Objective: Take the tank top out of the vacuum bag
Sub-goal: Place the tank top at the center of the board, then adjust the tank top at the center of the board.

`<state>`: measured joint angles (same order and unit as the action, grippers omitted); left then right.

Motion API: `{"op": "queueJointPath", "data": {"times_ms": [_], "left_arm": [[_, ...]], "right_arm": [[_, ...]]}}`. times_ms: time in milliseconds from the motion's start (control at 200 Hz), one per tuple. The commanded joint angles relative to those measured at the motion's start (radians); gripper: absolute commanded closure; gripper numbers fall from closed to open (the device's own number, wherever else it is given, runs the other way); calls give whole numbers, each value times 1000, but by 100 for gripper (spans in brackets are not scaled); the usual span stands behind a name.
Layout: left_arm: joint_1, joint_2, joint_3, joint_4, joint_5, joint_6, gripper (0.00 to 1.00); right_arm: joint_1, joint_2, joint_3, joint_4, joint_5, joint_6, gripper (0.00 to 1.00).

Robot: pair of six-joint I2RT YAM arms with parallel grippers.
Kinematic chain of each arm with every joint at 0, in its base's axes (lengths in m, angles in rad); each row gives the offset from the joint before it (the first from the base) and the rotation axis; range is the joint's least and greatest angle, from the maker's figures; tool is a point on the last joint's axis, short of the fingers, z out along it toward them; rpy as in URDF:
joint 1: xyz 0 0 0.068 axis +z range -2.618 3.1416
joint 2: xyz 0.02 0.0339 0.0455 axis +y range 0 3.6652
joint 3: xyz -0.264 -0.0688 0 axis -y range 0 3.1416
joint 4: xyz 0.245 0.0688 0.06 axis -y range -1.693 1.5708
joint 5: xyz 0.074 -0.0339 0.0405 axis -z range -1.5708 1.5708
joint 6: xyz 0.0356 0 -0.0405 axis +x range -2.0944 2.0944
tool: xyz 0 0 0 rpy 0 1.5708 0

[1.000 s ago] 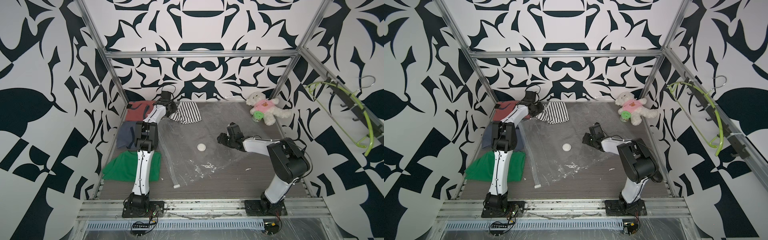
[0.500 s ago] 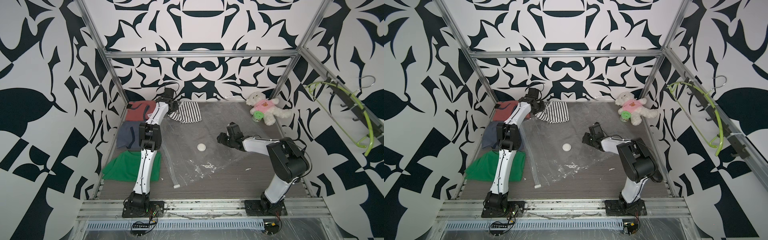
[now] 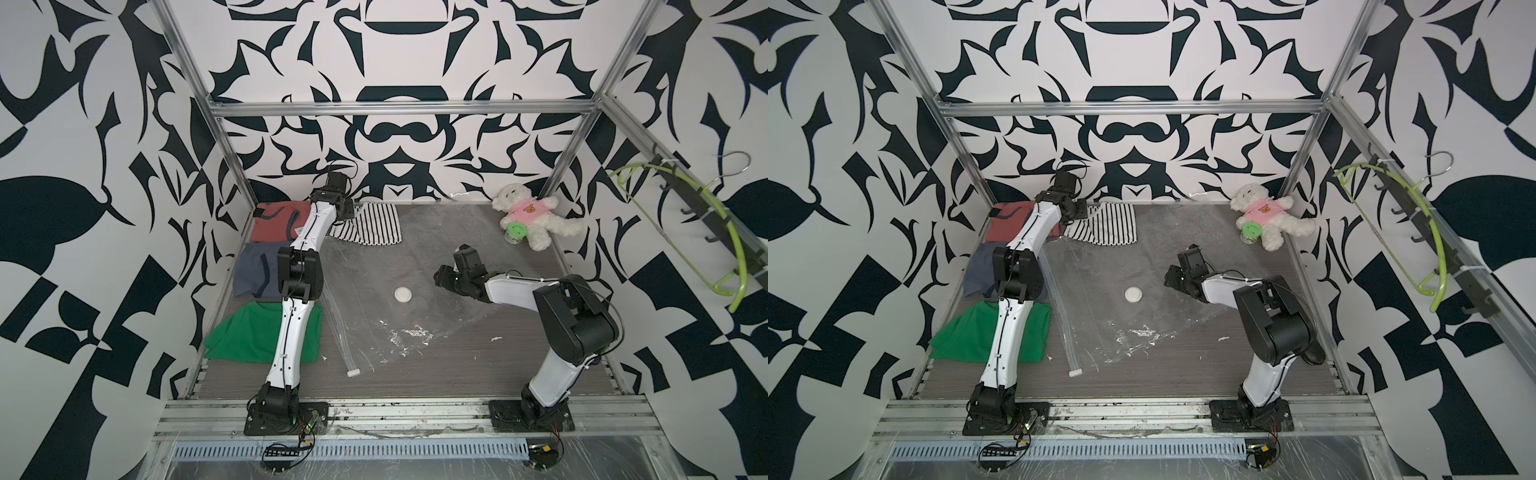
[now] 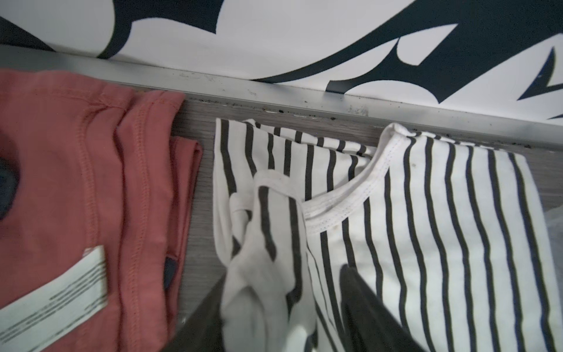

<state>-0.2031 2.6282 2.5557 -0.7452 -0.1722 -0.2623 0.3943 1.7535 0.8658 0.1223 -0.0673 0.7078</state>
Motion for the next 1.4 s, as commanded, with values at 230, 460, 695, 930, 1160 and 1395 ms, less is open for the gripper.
{"op": "queueJointPath", "data": {"times_ms": [230, 460, 695, 930, 1160, 1395], "left_arm": [[-37, -139, 23, -46, -281, -10, 39], [-97, -189, -33, 53, -248, -41, 35], [-78, -23, 15, 48, 6, -153, 36], [-69, 9, -94, 199, 187, -282, 38], [-62, 85, -52, 197, 213, -342, 36], [-59, 142, -53, 244, 317, -368, 36]], "right_arm": [[1, 13, 11, -11, -17, 8, 38], [1, 15, 9, -5, -23, 0, 39], [23, -69, -63, 120, -47, -53, 39], [66, -125, -97, 187, -32, -106, 39], [68, -148, -111, 180, 7, -105, 39], [68, -185, -135, 188, 37, -103, 38]]}}
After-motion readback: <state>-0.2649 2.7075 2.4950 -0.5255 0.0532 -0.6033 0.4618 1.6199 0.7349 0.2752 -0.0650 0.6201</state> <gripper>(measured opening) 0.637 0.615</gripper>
